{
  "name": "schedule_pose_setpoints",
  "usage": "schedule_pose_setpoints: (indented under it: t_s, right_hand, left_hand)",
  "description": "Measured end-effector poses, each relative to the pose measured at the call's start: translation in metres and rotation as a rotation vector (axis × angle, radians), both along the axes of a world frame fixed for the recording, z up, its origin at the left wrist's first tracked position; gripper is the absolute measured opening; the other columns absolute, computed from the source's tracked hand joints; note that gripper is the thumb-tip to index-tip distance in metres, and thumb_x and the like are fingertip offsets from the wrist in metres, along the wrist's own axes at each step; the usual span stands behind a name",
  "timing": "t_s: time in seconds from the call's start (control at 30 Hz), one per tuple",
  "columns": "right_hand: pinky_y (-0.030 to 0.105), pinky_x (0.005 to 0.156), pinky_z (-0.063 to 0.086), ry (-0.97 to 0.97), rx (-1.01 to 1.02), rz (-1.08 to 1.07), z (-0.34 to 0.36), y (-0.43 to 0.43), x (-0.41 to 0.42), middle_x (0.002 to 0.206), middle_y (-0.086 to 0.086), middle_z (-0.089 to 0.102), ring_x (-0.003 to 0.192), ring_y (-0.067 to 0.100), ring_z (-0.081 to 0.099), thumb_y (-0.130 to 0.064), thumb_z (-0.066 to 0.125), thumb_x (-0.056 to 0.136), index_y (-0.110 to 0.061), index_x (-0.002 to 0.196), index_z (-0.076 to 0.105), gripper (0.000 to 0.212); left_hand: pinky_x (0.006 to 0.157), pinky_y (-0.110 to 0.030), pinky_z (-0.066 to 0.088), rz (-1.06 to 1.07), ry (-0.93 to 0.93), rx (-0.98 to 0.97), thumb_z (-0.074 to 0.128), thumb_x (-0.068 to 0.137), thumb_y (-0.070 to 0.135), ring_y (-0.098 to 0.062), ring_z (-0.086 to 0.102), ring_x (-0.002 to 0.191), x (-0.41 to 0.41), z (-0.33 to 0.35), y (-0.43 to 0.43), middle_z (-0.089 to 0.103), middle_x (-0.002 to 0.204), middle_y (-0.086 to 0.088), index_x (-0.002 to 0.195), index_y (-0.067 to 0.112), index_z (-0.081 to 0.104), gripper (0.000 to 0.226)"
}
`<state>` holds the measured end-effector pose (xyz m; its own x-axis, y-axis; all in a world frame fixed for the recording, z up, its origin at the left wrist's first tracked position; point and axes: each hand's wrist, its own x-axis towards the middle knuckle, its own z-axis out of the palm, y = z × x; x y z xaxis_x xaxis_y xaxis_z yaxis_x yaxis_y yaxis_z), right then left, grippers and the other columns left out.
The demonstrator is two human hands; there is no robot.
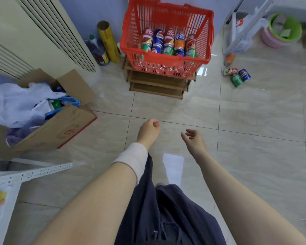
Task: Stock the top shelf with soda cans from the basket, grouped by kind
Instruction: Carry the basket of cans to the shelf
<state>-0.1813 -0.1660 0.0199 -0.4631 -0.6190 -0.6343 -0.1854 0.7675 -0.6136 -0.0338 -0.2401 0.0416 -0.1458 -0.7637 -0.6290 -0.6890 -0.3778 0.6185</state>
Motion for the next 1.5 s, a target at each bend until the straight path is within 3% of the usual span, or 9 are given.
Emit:
schedule_pose_setpoints:
  t_s: [0.27,0.43,0.57,0.73,1.03,1.33,1.5]
  right_hand:
    - [0.032,0.093,0.041,0.08,-0.102,0.014,0.019,-0.123,-0.024,0.125,0.008,0.056,0.116,0.022,0.052,-0.029,0.058,0.089,-0.008,0.125,0.05,0.042]
    - [0.036,0.101,0.038,0.321,-0.139,0.184,0.018,-0.188,-0.071,0.124,0.01,0.056,0.119,0.026,0.048,-0.026,0.059,0.088,-0.005,0.121,0.054,0.039]
    - [0.038,0.096,0.036,0.524,-0.151,0.37,0.022,-0.243,-0.108,0.122,0.013,0.055,0.117,0.03,0.045,-0.027,0.057,0.089,-0.007,0.12,0.055,0.037]
    - [0.042,0.089,0.037,0.731,-0.185,0.533,0.029,-0.299,-0.146,0.116,0.017,0.057,0.108,0.035,0.048,-0.024,0.057,0.088,-0.005,0.118,0.057,0.035]
    - [0.042,0.088,0.037,0.842,-0.099,0.723,0.033,-0.385,-0.159,0.114,0.015,0.056,0.108,0.035,0.047,-0.023,0.058,0.086,-0.005,0.116,0.057,0.035]
    - [0.04,0.068,0.049,1.025,-0.073,0.854,0.021,-0.452,-0.158,0.085,0.015,0.063,0.079,0.035,0.059,-0.012,0.08,0.062,-0.004,0.087,0.065,0.03]
    - [0.04,0.074,0.048,1.041,0.043,0.885,0.006,-0.467,-0.16,0.093,0.012,0.063,0.088,0.032,0.059,-0.017,0.077,0.068,-0.008,0.092,0.064,0.029]
  left_hand:
    - [0.09,-0.027,0.038,-0.096,0.014,-0.095,0.039,0.098,0.023,-0.023,0.049,0.12,-0.008,0.016,-0.124,0.05,0.133,-0.007,0.131,0.012,0.046,0.035]
    - [0.099,-0.036,0.041,-0.268,-0.128,-0.277,0.045,0.094,0.021,-0.027,0.051,0.117,-0.039,0.007,-0.201,0.051,0.128,-0.009,0.124,0.012,0.053,0.032]
    - [0.102,-0.039,0.035,-0.387,-0.264,-0.415,0.047,0.093,0.02,-0.027,0.047,0.119,-0.063,0.004,-0.257,0.053,0.126,-0.009,0.123,0.014,0.054,0.032]
    - [0.096,-0.037,0.037,-0.488,-0.379,-0.511,0.044,0.093,0.022,-0.025,0.05,0.115,-0.082,0.011,-0.309,0.054,0.125,-0.007,0.125,0.015,0.051,0.033]
    - [0.097,-0.037,0.035,-0.614,-0.463,-0.597,0.043,0.093,0.021,-0.025,0.05,0.113,-0.091,0.012,-0.393,0.055,0.124,-0.006,0.127,0.015,0.05,0.035]
    - [0.108,-0.04,0.022,-0.786,-0.519,-0.627,0.042,0.092,0.016,-0.024,0.047,0.117,-0.075,-0.007,-0.474,0.052,0.127,-0.003,0.127,0.018,0.049,0.035]
    - [0.109,-0.041,0.021,-0.816,-0.521,-0.6,0.045,0.09,0.015,-0.022,0.047,0.117,-0.073,-0.018,-0.498,0.053,0.126,-0.001,0.127,0.02,0.05,0.037]
